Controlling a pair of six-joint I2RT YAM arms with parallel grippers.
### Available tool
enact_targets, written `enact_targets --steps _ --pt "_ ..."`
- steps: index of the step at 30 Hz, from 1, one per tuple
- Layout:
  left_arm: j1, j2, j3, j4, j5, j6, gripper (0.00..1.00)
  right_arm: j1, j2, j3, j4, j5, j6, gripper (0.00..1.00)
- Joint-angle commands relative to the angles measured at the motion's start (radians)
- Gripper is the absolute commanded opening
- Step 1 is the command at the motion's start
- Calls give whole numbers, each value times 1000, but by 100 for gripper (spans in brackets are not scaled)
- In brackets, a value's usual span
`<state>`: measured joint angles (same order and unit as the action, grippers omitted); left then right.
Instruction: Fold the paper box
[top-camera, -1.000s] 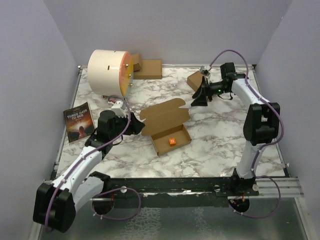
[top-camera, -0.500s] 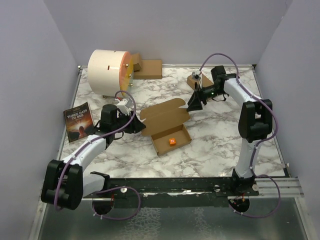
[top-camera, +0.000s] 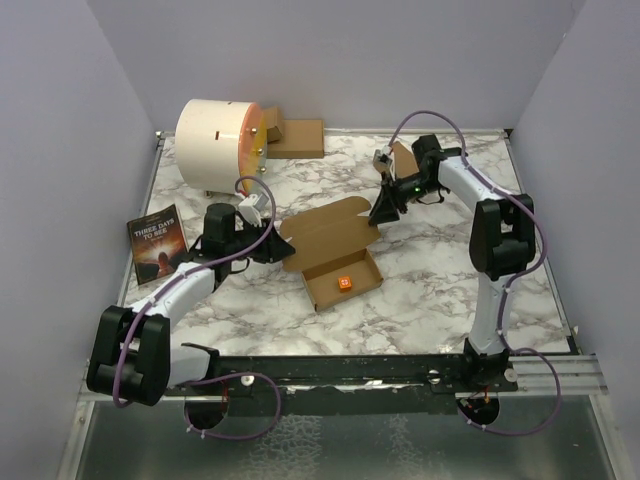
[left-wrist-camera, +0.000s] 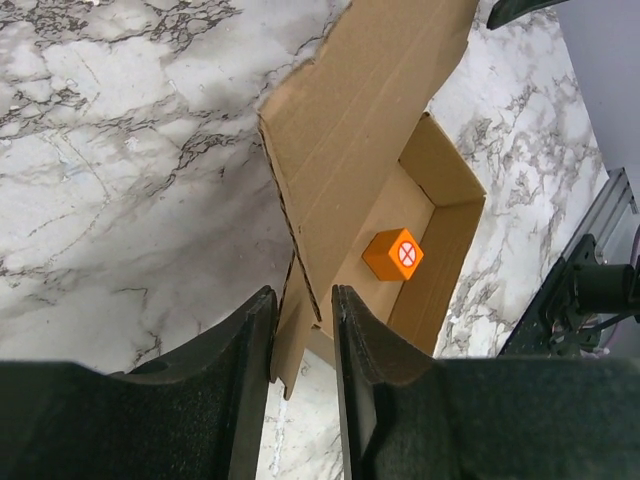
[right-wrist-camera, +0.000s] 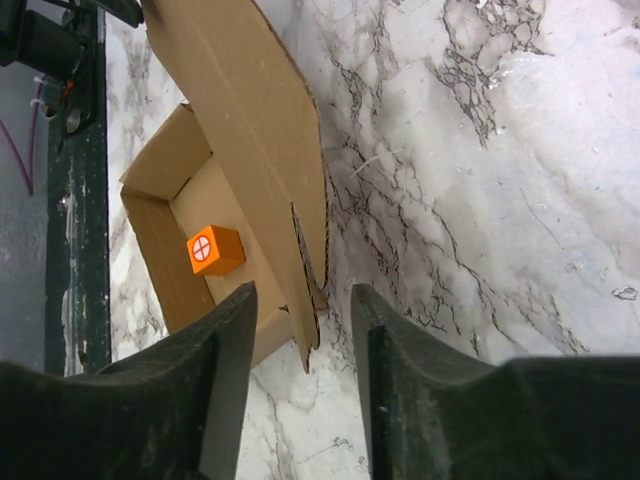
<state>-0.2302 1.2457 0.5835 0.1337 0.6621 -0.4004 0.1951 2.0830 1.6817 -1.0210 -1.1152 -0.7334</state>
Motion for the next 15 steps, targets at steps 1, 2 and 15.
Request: enact_targets --steps 1,2,15 --pt "7 8 39 21 42 21 30 13 19 43 -34 1 -18 36" --pt "6 11 40 19 45 20 29 13 21 45 -34 -1 -18 33" --pt "8 2 47 65 41 3 0 13 -59 -30 40 -6 -9 3"
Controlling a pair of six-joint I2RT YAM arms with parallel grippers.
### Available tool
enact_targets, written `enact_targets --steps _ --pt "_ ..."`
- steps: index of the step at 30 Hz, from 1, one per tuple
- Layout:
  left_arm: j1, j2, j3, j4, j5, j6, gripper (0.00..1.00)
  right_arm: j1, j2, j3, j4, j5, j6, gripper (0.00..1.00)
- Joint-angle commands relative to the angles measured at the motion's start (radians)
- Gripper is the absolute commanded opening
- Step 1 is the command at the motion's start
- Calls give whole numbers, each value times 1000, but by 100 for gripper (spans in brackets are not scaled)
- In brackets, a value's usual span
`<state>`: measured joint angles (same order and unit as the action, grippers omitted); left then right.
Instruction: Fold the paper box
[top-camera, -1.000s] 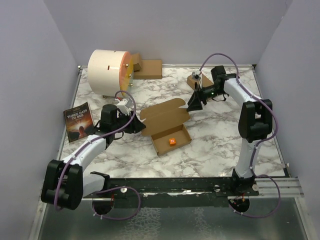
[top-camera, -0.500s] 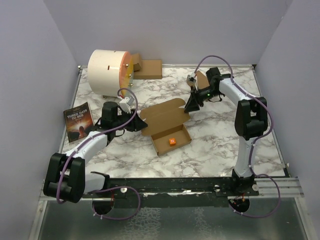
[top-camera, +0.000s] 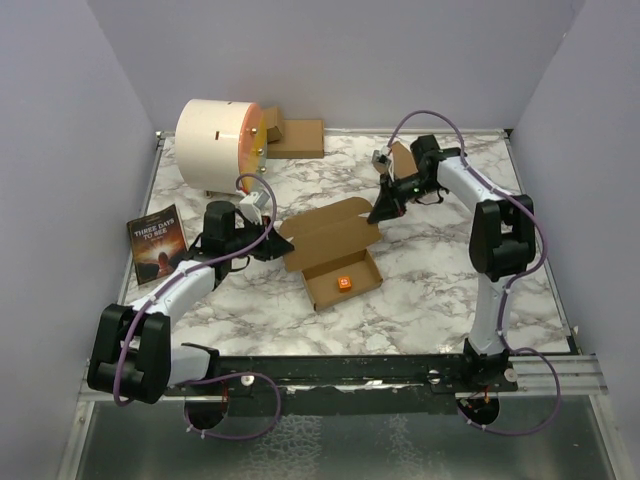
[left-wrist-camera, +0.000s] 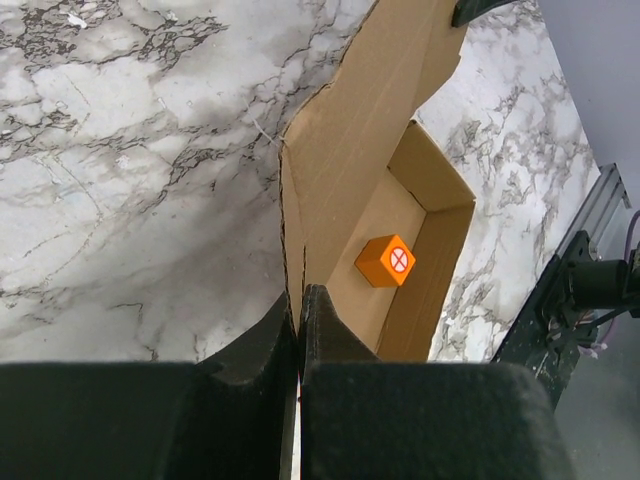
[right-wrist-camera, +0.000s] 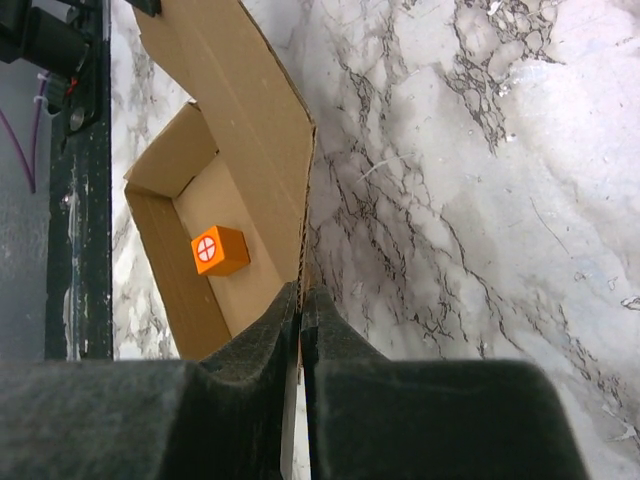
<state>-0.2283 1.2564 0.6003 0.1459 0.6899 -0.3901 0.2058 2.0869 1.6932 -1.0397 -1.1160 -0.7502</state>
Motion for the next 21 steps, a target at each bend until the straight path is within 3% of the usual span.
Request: enact_targets --steps 1,6,13,21 --pt "7 -9 31 64 3 -19 0 2 -82 -55 83 -3 18 2" --pt "-10 -20 51 116 -101 -70 0 3 -172 -129 238 23 109 1" --pt "-100 -8 113 168 -364 -42 0 4 -262 -221 489 95 285 1" --pt "-248 113 187 238 -634 0 0 45 -368 -438 865 317 498 1"
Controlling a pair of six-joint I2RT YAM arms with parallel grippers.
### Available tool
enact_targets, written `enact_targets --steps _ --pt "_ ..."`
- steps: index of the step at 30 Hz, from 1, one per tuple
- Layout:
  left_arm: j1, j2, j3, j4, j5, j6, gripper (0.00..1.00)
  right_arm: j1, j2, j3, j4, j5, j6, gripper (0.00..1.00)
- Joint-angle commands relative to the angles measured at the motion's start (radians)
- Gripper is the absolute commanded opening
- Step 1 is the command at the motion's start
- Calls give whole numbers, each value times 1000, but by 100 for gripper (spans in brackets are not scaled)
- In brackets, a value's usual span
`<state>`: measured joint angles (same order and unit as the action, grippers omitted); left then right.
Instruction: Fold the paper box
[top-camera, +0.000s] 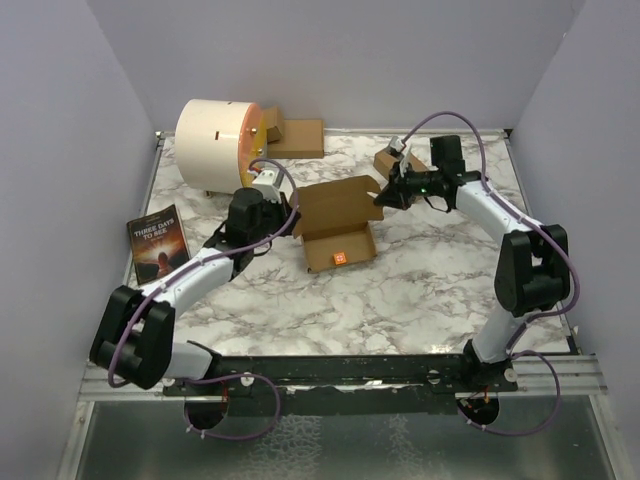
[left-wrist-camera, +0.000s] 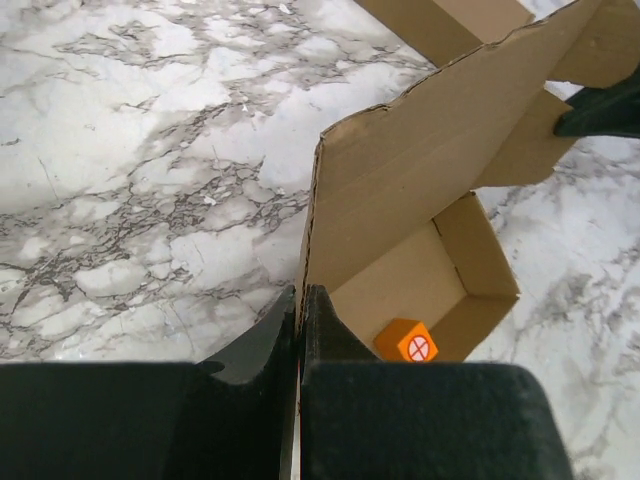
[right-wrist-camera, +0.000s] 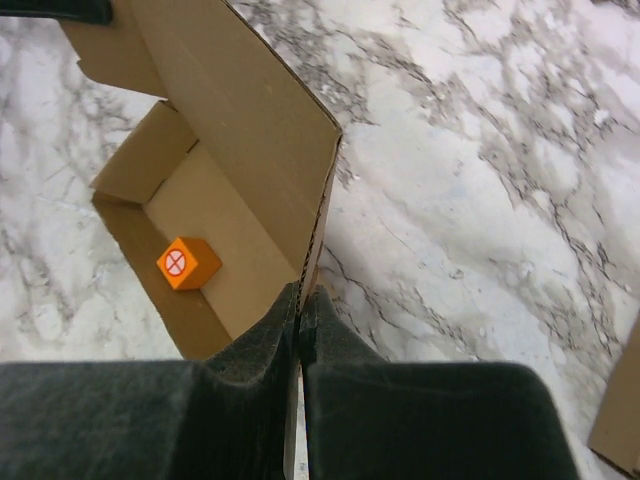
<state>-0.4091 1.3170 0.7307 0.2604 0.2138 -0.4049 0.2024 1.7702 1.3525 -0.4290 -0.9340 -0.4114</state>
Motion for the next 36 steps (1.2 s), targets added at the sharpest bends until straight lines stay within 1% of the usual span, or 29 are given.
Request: enact_targets --steps 1,8,14,17,21,23,28,33,36 --pt "-79 68 62 131 -184 17 0 56 -57 -113 284 171 181 1" --pt "-140 113 66 187 -367 21 0 94 -86 -199 436 351 323 1" --pt "-208 123 51 241 -519 17 0 153 -185 -362 646 510 390 1" --pt "-244 136 46 265 -587 20 0 169 -225 -433 724 536 408 1" --pt "-275 152 24 316 -620 34 0 183 -263 -495 792 562 438 1" --pt "-286 155 6 341 -634 44 0 194 -272 -518 808 599 457 2" --pt "-310 152 -66 428 -673 45 0 209 -286 -581 862 659 490 4" --pt "-334 166 -94 464 -703 25 0 215 -295 -625 901 685 539 5" --pt "-353 172 -91 468 -729 8 0 226 -303 -641 909 697 539 5"
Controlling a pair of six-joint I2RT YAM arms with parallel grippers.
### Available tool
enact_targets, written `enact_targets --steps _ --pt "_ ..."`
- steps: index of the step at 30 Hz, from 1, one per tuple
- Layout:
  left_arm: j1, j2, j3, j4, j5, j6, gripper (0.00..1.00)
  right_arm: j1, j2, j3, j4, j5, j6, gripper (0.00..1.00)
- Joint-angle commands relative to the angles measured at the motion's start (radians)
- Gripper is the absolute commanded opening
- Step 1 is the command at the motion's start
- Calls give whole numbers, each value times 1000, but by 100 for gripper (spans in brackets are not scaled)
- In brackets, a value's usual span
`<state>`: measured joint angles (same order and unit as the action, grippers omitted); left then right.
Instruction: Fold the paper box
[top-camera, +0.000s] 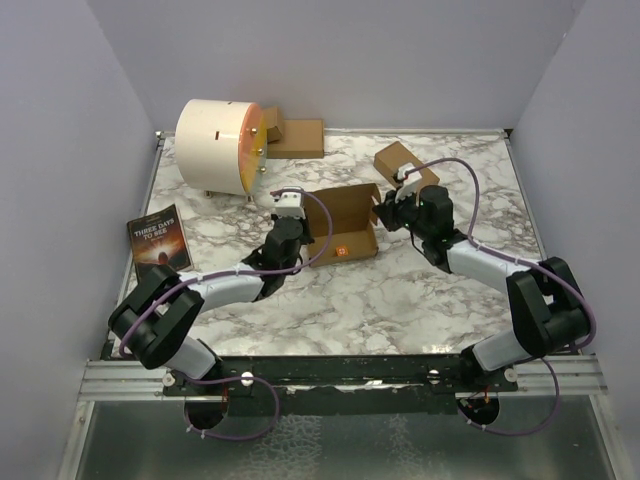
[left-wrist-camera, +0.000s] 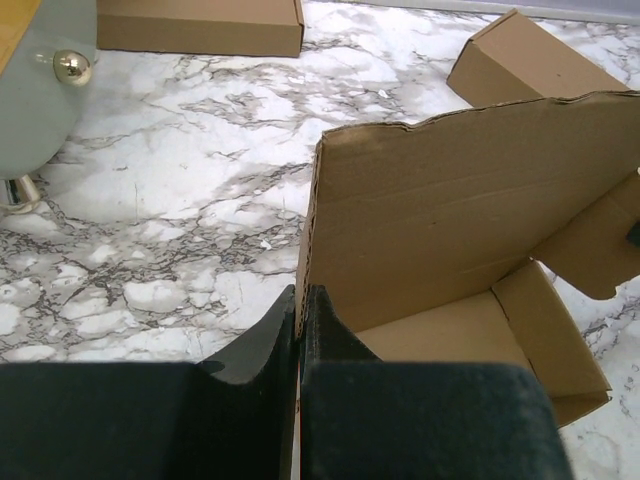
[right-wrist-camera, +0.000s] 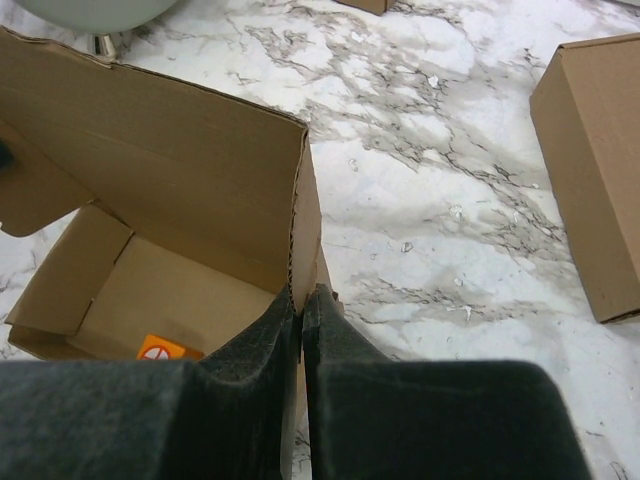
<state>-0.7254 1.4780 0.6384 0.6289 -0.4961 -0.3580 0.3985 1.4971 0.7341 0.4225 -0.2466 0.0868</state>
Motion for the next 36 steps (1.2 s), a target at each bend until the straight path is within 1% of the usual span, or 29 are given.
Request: enact_targets --steps 1,8,21,36 --pt "-45 12 1 98 -30 -44 0 33 -35 -29 59 13 39 5" --pt "-80 2 -14 79 -85 -78 0 46 -73 -70 46 14 41 6" --pt "-106 -20 -46 48 -144 -154 0 59 -124 -102 -19 12 29 8" --pt "-143 -25 -78 66 -177 -144 0 66 -167 -133 -96 3 25 9"
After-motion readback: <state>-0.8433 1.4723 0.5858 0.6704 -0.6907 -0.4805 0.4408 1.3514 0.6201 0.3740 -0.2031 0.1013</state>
